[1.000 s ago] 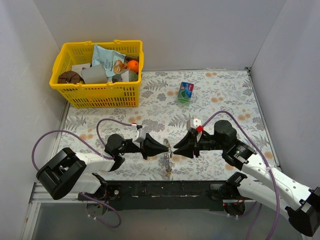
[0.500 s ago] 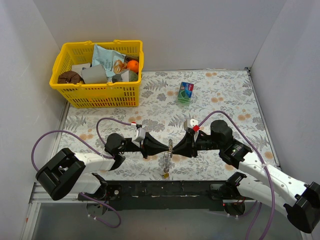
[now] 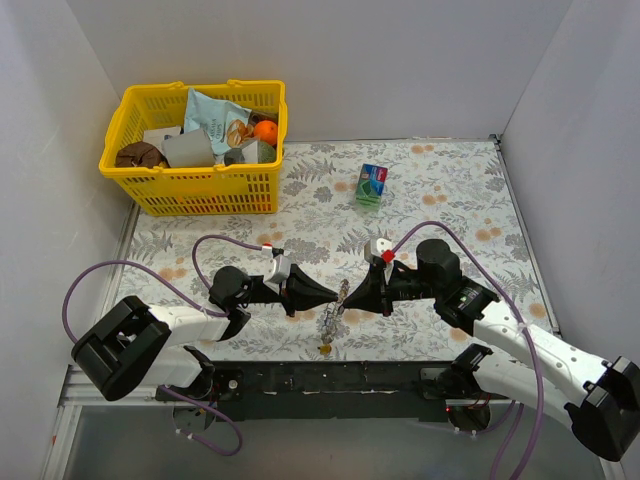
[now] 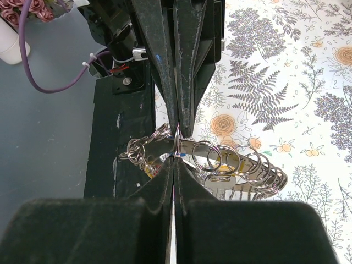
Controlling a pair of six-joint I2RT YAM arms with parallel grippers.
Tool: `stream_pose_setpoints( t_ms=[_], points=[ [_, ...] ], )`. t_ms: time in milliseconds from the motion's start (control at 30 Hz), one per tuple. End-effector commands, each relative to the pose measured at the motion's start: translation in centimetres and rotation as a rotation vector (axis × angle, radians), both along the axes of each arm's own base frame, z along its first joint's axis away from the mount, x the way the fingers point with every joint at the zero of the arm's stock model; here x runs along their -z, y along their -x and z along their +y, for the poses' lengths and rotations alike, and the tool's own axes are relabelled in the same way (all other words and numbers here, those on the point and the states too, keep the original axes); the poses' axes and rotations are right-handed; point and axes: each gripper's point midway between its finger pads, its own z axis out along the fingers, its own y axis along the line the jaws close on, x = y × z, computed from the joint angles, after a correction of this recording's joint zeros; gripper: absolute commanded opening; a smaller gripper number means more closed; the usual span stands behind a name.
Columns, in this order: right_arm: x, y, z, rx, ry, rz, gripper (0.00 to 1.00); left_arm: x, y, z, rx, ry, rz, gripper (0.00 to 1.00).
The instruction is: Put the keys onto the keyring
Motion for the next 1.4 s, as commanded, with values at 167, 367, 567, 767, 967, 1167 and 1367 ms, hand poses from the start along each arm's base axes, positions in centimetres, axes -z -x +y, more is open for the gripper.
stream_pose_setpoints(
  t_ms=[167, 367, 567, 767, 967, 1167, 1367],
  points=[
    [0.4, 0.3, 0.2, -0.037, -0.013, -0.006, 0.01, -8.8, 1.5, 1.6, -0.008, 0.304, -0.335, 0.0],
    [1.0, 0.5, 0.1, -0.041, -0.003, 0.007, 0.01, -8.9, 1.6, 1.6, -0.009, 0.309, -0.339, 0.0],
    [1.3, 0.6, 0.2, -0.049, -0.002, 0.016, 0.01, -9.1, 1.6, 1.6, -0.006, 0.311, -0.342, 0.0],
    [1.3, 0.7, 0.4, -0.061, -0.013, 0.023, 0.01, -9.0, 1.7, 1.6, -0.001, 0.311, -0.341, 0.0],
    [1.5, 0.7, 0.4, -0.058, -0.012, 0.03, 0.01, -9.2, 1.7, 1.6, -0.003, 0.318, -0.347, 0.0],
    [1.6, 0.7, 0.7, -0.051, -0.019, 0.041, 0.01, -9.4, 1.6, 1.6, -0.003, 0.323, -0.344, 0.0],
    [1.1, 0.5, 1.0, -0.038, -0.038, 0.035, 0.01, -9.3, 1.7, 1.6, 0.002, 0.324, -0.339, 0.0]
  ],
)
